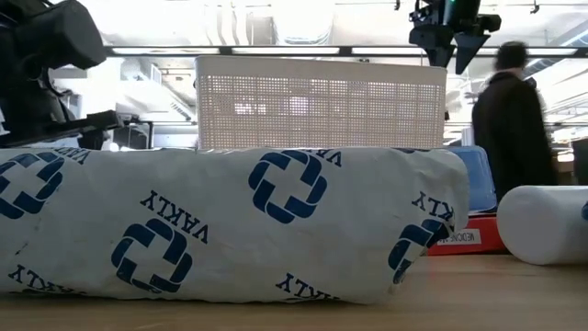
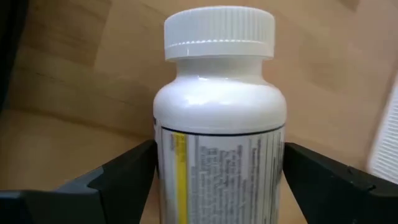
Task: Pick & place medical supplies in basket/bin
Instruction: Put the violet and white pill bottle into the white bin
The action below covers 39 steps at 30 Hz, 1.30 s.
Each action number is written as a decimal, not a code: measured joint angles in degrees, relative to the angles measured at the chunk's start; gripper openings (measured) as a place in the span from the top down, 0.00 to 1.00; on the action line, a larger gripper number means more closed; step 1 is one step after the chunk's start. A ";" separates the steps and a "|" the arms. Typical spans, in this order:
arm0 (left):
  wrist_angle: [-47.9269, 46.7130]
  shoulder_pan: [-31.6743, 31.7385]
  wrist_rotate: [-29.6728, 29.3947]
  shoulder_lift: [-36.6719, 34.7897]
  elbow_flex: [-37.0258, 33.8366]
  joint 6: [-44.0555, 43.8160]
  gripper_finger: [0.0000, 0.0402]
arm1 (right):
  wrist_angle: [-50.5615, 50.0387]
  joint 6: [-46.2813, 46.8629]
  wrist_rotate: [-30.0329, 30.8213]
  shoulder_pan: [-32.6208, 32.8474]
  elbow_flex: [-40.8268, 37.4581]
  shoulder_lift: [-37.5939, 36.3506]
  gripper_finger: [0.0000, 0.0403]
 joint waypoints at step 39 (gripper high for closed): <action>-13.44 -0.66 -30.14 23.77 48.70 31.11 0.37 | 3.68 -4.94 0.20 -0.31 -1.64 -1.95 0.18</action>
